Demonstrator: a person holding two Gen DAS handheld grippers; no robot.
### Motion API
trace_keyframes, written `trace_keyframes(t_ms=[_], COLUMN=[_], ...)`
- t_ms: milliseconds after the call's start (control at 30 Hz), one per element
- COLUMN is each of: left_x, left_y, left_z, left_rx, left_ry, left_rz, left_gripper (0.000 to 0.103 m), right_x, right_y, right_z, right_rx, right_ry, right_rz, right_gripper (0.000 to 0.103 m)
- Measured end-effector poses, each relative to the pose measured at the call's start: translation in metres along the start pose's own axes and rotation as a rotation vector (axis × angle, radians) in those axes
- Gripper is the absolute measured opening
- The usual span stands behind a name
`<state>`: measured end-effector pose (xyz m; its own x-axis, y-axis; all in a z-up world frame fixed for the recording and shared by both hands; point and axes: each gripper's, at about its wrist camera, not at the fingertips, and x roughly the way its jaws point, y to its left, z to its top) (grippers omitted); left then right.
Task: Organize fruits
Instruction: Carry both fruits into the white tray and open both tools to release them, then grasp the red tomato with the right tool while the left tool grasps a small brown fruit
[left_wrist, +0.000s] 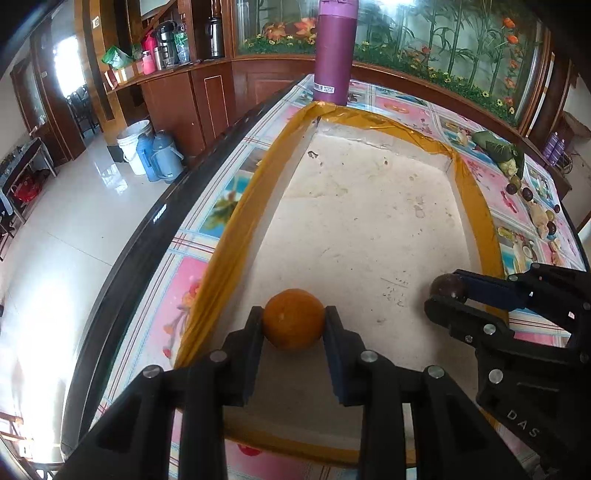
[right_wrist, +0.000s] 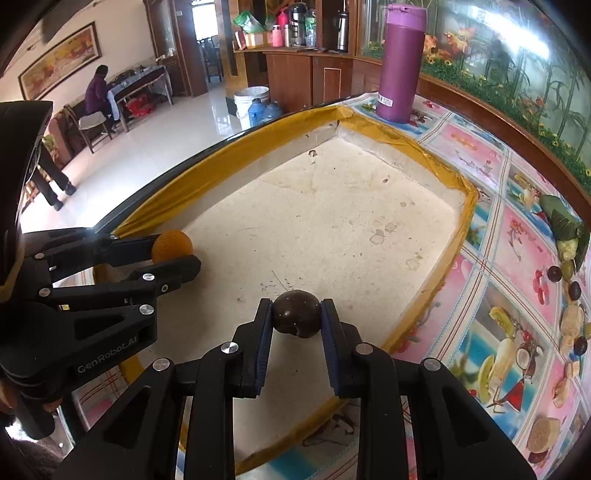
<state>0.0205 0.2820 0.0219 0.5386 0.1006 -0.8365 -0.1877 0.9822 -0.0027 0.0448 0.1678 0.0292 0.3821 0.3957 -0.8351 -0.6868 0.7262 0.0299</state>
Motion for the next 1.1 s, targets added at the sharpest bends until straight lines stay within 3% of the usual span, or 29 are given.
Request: trace_keyframes(t_ms=[200, 300, 500, 600, 700, 867, 1100], left_x=[0.000, -0.004, -0.022, -0.035, -0.054, -0.076, -0.080], left_y=[0.003, 0.004, 0.006, 0.006, 0.004, -0.004, -0.057], left_z=[-0.003, -0.006, -0.017, -0.022, -0.028, -0.035, -0.041], left_rx=[0.024, 0.027, 0.039, 0.036, 0.028, 0.009, 0.078], left_ry=[-0.016, -0.034, -0.085, -0.118, -0.176, -0.238, -0.231], left_rz=[0.020, 0.023, 0.050, 0.065, 0.099, 0.080, 0.008], left_gripper=[0.036, 0.046, 0.047, 0.055, 0.073, 0.082, 0.083], right_x=[0.005, 0.004, -0.014, -0.031, -0.049, -0.081, -0.118], right_y=[0.000, 0.002, 0.001, 0.002, 0.000, -0.009, -0.037], right_z=[-0.003, -0.003, -0.008, -0.014, -0.025, -0.056, -0.099], right_rx=[0.006, -0.002, 0.010, 0.015, 0.032, 0.070, 0.139], right_ry=[0.021, 0.018, -0.015, -0.049, -0.078, -0.111, -0.134], right_rz=[-0.004, -0.009, -0.004, -0.001, 0.004, -0.022, -0.088], right_gripper=[0.027, 0.030, 0.031, 0.031, 0.034, 0.036, 0.040])
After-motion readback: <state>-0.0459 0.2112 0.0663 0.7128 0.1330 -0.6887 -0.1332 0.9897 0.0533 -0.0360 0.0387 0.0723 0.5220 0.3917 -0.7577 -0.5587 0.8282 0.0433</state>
